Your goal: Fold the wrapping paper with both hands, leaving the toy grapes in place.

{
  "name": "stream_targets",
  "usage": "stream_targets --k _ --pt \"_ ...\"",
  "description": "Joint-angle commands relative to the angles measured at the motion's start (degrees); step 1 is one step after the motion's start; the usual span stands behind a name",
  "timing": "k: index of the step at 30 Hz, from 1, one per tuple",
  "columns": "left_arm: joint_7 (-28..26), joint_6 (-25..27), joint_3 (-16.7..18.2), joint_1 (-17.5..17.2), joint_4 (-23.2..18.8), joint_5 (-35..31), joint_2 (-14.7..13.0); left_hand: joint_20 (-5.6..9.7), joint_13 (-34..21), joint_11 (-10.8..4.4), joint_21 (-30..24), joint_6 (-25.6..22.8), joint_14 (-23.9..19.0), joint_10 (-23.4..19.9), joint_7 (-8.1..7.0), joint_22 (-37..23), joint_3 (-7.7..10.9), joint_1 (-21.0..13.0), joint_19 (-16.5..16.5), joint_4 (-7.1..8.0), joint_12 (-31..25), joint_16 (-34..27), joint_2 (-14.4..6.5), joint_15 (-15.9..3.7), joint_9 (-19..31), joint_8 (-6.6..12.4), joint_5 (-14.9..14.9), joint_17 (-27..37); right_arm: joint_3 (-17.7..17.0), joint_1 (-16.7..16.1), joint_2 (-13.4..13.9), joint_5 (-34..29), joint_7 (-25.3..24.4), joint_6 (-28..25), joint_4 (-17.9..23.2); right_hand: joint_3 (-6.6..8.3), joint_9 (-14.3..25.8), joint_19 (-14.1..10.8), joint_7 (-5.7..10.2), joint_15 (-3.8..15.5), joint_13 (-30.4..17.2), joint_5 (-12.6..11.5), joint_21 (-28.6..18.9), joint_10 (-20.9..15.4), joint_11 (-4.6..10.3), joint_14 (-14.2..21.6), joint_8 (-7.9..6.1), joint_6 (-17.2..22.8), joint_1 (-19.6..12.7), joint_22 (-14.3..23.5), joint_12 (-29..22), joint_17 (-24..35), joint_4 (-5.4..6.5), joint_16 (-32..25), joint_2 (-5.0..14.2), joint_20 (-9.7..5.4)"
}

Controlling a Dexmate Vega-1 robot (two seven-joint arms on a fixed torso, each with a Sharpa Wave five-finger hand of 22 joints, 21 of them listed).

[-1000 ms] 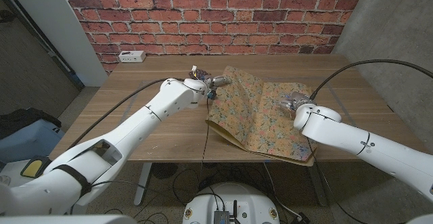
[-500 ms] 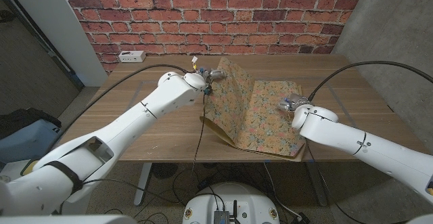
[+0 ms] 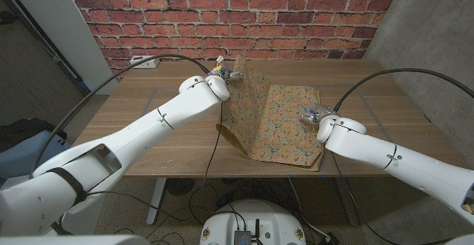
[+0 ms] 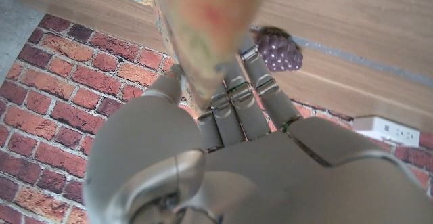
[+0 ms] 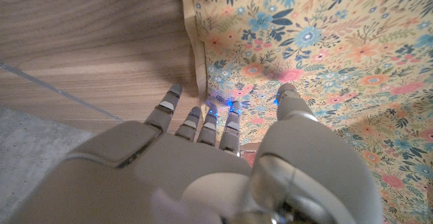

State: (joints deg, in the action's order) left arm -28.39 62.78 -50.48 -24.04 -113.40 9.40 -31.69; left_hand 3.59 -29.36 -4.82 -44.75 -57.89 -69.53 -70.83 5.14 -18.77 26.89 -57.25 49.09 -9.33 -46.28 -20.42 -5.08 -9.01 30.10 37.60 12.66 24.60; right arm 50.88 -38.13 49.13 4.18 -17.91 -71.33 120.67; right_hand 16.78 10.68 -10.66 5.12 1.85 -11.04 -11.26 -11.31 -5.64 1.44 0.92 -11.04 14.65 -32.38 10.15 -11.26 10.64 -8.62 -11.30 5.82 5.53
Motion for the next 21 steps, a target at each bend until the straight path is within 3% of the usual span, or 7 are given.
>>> stream_targets --k 1,12,21 --pt "1.1 8.3 -7.4 4.8 -3.0 -9.7 -0.1 -0.16 -0.3 -0.61 -0.8 -0.9 -2.3 0.5 0.55 -0.2 -0.47 -1.5 -0.7 0.05 -0.5 0.0 -0.4 -2.14 0.0 0.16 0.4 0.4 0.2 0.0 0.0 -0.7 0.2 0.9 0.2 0.02 0.1 -0.7 -0.01 0.13 -0.1 -0.2 -0.3 -0.3 0.15 0.5 -0.29 0.4 -0.7 0.0 -0.3 0.1 -0.39 -0.4 -0.26 0.08" --pt "7.1 14.9 -16.5 13.9 -3.6 -13.1 0.1 -0.45 -0.9 -0.57 -1.8 -0.9 -2.5 1.2 0.35 -0.4 -0.74 -1.6 -2.7 0.19 -1.6 0.5 -0.2 -2.49 0.1 0.2 0.5 1.1 0.4 -0.2 0.5 -1.4 0.8 1.4 1.1 -0.01 0.1 -1.1 0.03 0.31 -0.1 -0.2 -0.4 -0.4 -0.01 0.6 -0.23 0.4 -0.9 0.0 -0.2 0.1 -0.41 -0.4 -0.35 0.15" --pt "12.3 13.3 -21.8 20.0 -2.8 -13.1 0.3 -0.84 -0.7 -0.49 -2.8 -0.1 -1.7 2.5 0.13 -0.5 -1.15 -1.0 -4.2 0.73 -1.7 1.3 -0.4 -2.31 0.0 -0.19 0.3 1.7 0.4 -0.4 1.5 -1.8 1.5 1.5 2.1 0.09 0.1 -1.4 0.0 0.32 -0.1 -0.2 -0.5 -0.3 0.06 0.9 -0.19 0.4 -1.4 0.0 -0.2 0.1 -0.59 -0.5 -0.43 0.2"
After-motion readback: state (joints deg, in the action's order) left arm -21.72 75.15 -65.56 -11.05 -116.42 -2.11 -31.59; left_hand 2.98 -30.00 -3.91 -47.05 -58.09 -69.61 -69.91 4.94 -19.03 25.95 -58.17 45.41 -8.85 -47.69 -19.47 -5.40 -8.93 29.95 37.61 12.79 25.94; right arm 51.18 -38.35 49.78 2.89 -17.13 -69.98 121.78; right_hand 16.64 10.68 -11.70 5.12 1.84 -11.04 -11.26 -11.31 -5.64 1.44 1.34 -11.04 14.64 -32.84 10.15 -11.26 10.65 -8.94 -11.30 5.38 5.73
